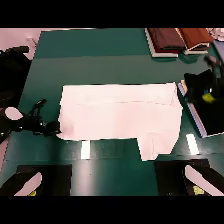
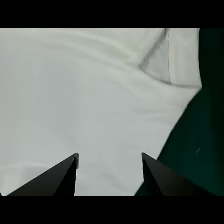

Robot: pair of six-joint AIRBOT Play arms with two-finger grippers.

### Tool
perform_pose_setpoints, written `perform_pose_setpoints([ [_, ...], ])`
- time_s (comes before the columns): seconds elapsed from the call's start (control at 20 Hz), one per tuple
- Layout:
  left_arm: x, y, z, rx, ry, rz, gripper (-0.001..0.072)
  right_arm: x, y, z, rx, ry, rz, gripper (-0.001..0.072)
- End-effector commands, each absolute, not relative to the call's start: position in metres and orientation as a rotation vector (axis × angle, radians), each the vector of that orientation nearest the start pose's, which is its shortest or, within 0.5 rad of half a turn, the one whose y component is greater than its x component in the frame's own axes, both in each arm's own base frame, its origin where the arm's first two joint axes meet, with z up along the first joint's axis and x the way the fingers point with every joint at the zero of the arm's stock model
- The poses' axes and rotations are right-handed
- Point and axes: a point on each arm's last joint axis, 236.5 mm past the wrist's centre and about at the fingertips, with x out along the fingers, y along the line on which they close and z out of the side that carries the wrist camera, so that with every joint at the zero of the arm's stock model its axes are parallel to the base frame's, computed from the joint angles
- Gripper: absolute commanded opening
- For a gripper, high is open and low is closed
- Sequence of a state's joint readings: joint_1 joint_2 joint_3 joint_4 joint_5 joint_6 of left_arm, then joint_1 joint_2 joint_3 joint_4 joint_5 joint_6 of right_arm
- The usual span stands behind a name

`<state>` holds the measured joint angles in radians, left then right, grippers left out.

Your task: Fold the shirts.

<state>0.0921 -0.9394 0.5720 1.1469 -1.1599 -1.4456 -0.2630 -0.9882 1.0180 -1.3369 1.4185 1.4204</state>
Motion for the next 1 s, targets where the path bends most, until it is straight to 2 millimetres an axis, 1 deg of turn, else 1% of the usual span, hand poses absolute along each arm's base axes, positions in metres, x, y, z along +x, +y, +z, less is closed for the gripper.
perform_pose_setpoints([
  [0.0,0.237,-0.069,-0.041,-0.379,1.393,-0.216,0.0025,0.203,-0.032,-0.014,0.420,1.574,-0.021,0.0606],
  [0.05,0.238,-0.069,-0.040,-0.378,1.390,-0.217,0.0025,0.181,-0.030,-0.032,0.503,1.640,-0.041,0.0605],
  [0.1,0.238,-0.069,-0.040,-0.378,1.389,-0.216,0.0025,0.163,-0.027,-0.047,0.560,1.695,-0.053,0.0596],
  [0.15,0.238,-0.069,-0.040,-0.378,1.389,-0.216,0.0025,0.147,-0.020,-0.061,0.600,1.753,-0.049,0.0572],
  [0.2,0.239,-0.068,-0.040,-0.378,1.385,-0.215,0.0025,0.135,-0.013,-0.071,0.620,1.803,-0.032,0.0548],
  [0.25,0.240,-0.068,-0.040,-0.378,1.382,-0.214,0.0025,0.127,-0.002,-0.079,0.640,1.840,-0.008,0.0532],
  [0.3,0.240,-0.068,-0.040,-0.378,1.381,-0.214,0.0025,0.127,0.007,-0.086,0.656,1.850,0.017,0.0509],
  [0.4,0.240,-0.068,-0.040,-0.378,1.381,-0.214,0.0025,0.138,0.029,-0.095,0.675,1.832,0.078,0.0509],
  [0.45,0.240,-0.068,-0.040,-0.378,1.381,-0.214,0.0025,0.143,0.036,-0.099,0.653,1.827,0.103,0.0499],
  [0.55,0.240,-0.068,-0.040,-0.378,1.381,-0.214,0.0025,0.146,0.046,-0.105,0.569,1.838,0.145,0.0409],
  [0.6,0.240,-0.068,-0.040,-0.377,1.382,-0.214,0.0025,0.147,0.049,-0.108,0.518,1.842,0.164,0.0299],
  [0.65,0.239,-0.068,-0.040,-0.375,1.385,-0.215,0.0025,0.148,0.051,-0.108,0.462,1.845,0.184,0.0154],
  [0.7,0.235,-0.068,-0.040,-0.365,1.399,-0.223,0.0025,0.150,0.050,-0.105,0.399,1.842,0.199,0.0044],
  [0.75,0.231,-0.066,-0.038,-0.345,1.422,-0.226,0.0024,0.155,0.046,-0.098,0.322,1.827,0.210,0.0019],
  [0.8,0.227,-0.062,-0.036,-0.319,1.441,-0.225,0.0024,0.161,0.039,-0.088,0.246,1.801,0.210,0.0019],
  [0.9,0.221,-0.054,-0.024,-0.263,1.420,-0.214,0.0023,0.170,0.024,-0.062,0.127,1.745,0.185,0.0019],
  [0.95,0.214,-0.051,-0.017,-0.244,1.414,-0.205,0.0023,0.171,0.016,-0.046,0.083,1.715,0.169,0.0019],
])
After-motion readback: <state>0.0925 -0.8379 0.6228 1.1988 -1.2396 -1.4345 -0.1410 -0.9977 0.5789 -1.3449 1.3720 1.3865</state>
